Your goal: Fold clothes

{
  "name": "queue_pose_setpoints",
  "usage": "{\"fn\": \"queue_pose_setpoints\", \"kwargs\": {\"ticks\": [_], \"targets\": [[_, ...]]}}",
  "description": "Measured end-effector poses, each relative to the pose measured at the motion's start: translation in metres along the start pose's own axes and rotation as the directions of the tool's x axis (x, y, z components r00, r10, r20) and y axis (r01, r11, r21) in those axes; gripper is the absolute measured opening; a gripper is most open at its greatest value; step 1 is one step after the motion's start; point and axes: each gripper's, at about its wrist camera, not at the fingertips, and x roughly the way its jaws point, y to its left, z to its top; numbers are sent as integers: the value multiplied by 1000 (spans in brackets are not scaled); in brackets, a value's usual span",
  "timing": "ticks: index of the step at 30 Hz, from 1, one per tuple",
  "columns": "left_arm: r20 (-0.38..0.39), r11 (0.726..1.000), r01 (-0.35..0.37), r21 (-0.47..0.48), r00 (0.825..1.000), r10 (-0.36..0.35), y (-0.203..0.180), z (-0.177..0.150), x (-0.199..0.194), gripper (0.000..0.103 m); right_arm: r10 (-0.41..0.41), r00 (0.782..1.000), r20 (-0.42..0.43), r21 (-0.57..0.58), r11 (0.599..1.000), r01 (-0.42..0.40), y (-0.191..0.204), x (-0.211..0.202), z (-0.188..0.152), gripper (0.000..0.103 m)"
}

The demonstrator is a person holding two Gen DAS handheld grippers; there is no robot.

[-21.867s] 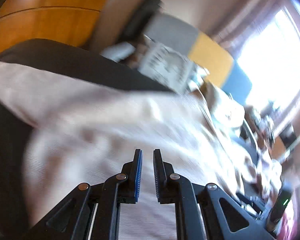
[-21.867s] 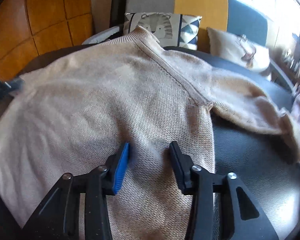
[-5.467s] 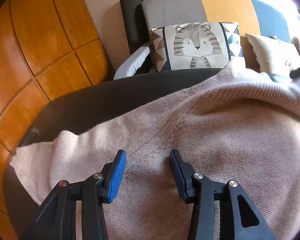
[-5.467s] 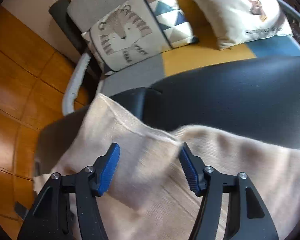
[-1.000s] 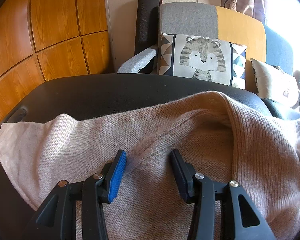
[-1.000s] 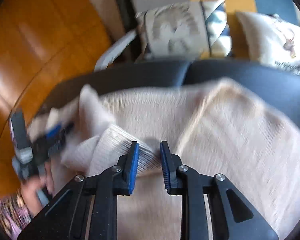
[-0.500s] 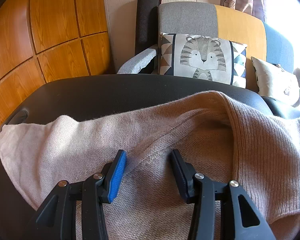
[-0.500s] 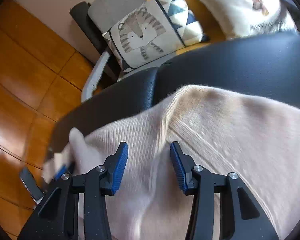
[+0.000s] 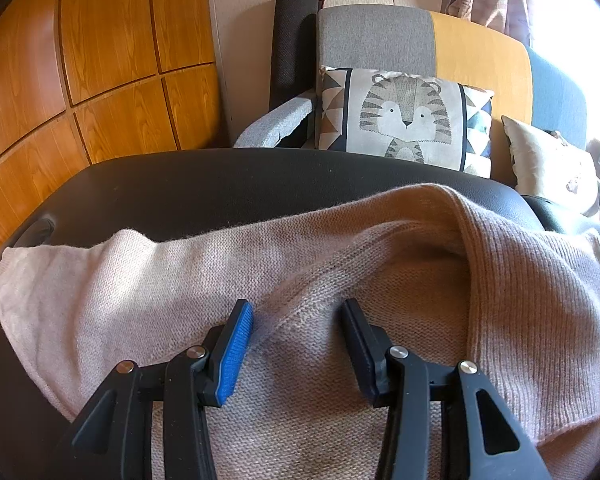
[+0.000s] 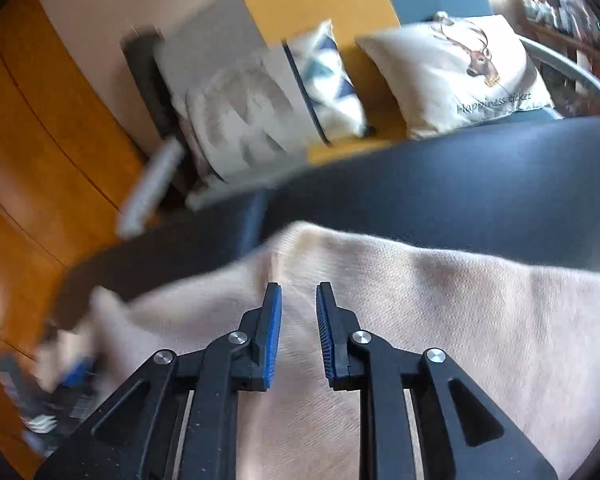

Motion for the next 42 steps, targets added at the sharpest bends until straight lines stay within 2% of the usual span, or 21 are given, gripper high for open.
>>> {"fn": "queue_pose_setpoints", "kwargs": {"ticks": [2, 5, 6, 7, 10, 12, 14, 17, 20, 23, 27, 28, 32, 34, 35, 36, 38, 40, 42], "targets": [[-1, 1000, -1, 0, 1000, 1, 0, 0, 0, 48, -16, 999, -28, -109, 994, 13, 17, 5, -10, 20], [-2, 1000, -1, 0, 1000, 1, 0, 0, 0, 48, -58, 996, -73, -276, 961, 36, 43, 14, -25, 19], [-4, 1000, 2, -3, 1000, -2, 0, 1, 0, 48, -104, 990, -95, -316, 946, 70, 44, 22, -34, 19], [-5, 1000, 6, -6, 1000, -6, 1, 1, 1, 48, -157, 981, -115, -353, 929, 107, 43, 32, -43, 18], [-14, 1000, 25, -19, 1000, -25, 4, 3, 2, 48, -191, 978, -79, -383, 912, 147, 44, 31, -52, 17], [-29, 996, 77, -55, 996, -79, 11, 5, 3, 48, -219, 974, -61, -411, 895, 176, 48, 32, -58, 17], [-37, 979, 166, -121, 985, -171, 23, 8, 1, 48, -237, 970, -48, -431, 881, 194, 50, 32, -62, 18], [-31, 913, 326, -247, 939, -343, 39, 9, -6, 48, -209, 976, -53, -406, 898, 170, 44, 31, -61, 18], [-72, 856, 406, -320, 891, -449, 35, 7, -5, 48, -195, 979, -54, -389, 907, 159, 43, 33, -59, 18], [-97, 856, 443, -268, 871, -482, 18, 9, -9, 48, -226, 973, -37, -415, 890, 191, 50, 33, -62, 18], [-137, 803, 545, -242, 800, -584, -2, 10, -10, 48, -252, 967, -20, -439, 872, 218, 54, 37, -64, 18], [-150, 811, 546, -210, 802, -578, -9, 10, -11, 48, -248, 969, -22, -434, 875, 214, 53, 37, -64, 18], [-157, 853, 517, -75, 838, -522, -28, 9, -20, 48, -230, 973, -26, -419, 886, 198, 49, 37, -62, 18], [-156, 865, 499, -52, 851, -501, -30, 8, -24, 48, -235, 972, -22, -424, 883, 203, 49, 37, -63, 18], [-156, 871, 490, -43, 857, -491, -31, 7, -26, 43, -237, 971, -20, -427, 880, 206, 50, 37, -64, 18], [-155, 876, 481, -34, 863, -480, -32, 7, -28, 30, -238, 971, -19, -429, 879, 207, 49, 37, -64, 18], [-158, 889, 458, -20, 876, -455, -31, 5, -31, 18, -237, 971, -18, -428, 880, 206, 49, 36, -64, 18], [-162, 891, 454, -17, 878, -450, -30, 2, -33, 12, -235, 972, -17, -426, 881, 205, 49, 36, -64, 18], [-168, 893, 450, -21, 879, -447, -31, 1, -35, 12, -237, 971, -16, -428, 880, 208, 49, 36, -64, 18]]}}
